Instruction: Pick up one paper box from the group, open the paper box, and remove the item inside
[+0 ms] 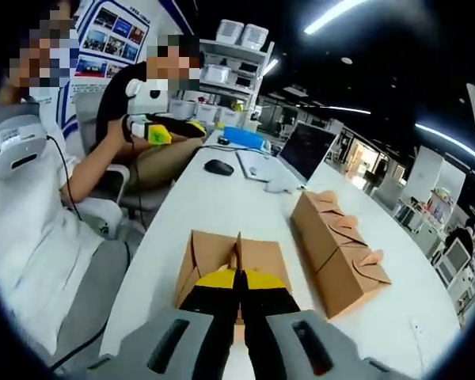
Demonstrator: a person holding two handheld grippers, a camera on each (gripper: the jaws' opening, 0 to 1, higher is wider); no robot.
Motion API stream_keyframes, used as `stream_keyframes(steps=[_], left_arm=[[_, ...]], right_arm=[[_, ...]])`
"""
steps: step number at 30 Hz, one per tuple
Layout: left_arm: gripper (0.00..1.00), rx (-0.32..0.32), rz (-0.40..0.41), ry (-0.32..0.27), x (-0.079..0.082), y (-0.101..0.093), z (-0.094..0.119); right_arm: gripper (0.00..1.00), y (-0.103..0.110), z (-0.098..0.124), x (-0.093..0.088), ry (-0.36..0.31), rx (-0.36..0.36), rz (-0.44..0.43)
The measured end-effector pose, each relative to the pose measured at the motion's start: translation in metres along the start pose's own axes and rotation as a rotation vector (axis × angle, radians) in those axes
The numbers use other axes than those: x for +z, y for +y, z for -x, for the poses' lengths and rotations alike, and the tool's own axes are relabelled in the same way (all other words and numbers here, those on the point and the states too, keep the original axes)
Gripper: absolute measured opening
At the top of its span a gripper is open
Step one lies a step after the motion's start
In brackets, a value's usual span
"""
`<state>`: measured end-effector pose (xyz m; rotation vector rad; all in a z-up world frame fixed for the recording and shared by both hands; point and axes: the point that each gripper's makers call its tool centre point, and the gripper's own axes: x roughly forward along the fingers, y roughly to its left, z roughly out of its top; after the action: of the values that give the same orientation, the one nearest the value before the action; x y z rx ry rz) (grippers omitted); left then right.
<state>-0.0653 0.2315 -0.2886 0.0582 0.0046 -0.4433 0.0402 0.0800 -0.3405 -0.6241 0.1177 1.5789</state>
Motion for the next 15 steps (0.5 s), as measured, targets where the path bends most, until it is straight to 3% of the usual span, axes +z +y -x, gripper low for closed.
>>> stream_keyframes(steps=[15], left_arm=[[0.40, -0.004, -0.001, 0.003, 0.0002, -0.0002, 0.0003]], right_arm=[[0.03, 0.0019, -0.0032, -0.0042, 0.002, 0.002, -0.021]])
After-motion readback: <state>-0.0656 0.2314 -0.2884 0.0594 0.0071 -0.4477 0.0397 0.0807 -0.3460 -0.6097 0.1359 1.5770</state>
